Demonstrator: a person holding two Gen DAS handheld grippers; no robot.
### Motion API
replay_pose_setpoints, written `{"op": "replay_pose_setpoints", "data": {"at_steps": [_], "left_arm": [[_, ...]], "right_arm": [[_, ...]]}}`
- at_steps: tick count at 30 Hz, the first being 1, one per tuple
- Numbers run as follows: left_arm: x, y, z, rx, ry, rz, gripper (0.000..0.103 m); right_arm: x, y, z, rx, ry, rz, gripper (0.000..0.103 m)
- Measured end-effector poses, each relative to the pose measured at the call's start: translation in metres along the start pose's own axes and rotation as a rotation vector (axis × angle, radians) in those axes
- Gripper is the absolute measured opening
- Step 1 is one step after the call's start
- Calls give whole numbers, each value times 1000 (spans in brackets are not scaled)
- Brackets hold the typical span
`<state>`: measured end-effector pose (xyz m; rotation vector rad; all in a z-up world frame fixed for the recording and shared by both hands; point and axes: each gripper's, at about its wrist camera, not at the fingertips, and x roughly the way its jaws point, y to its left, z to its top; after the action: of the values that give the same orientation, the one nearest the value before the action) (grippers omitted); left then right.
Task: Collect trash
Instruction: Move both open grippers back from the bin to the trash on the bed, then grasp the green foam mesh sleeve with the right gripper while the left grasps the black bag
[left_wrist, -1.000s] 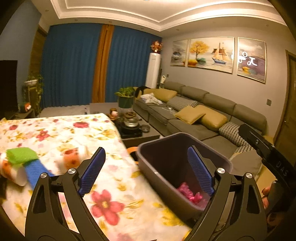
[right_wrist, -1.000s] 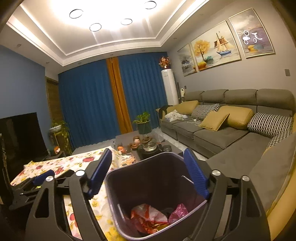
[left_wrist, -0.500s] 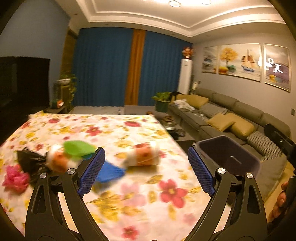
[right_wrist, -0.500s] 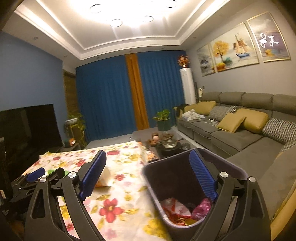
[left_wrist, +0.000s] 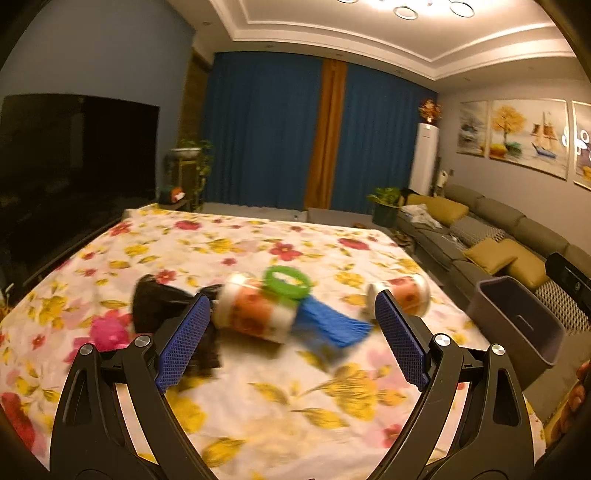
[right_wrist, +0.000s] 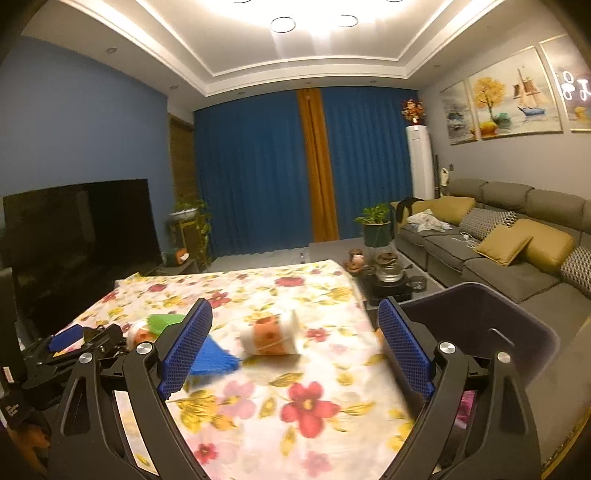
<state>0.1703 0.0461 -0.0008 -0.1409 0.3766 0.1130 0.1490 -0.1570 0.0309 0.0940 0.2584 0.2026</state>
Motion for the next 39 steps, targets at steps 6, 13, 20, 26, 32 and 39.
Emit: {"op": "replay_pose_setpoints", "data": {"at_steps": [6,13,20,26,32,39], "left_arm": [[-2,33,2,-15,-9,55,89],[4,66,2,-37,-6,112,89],[13,87,12,-56,-21,139,89],[26,93,25,-25,-65,157,89],[42,114,17,-77,-36,148,89],[37,129,12,-131,-35,139,89]], "right_arm": [[17,35,-4,-53,15,33,88],[46,69,-7,-91,47,71,88],[94,103,-17,-123,132,100,81],[131,125,-27,-126,202,123,72],[159,143,-37,-158,246,127,63],[183,159,-47,-185,295,141,48]]}}
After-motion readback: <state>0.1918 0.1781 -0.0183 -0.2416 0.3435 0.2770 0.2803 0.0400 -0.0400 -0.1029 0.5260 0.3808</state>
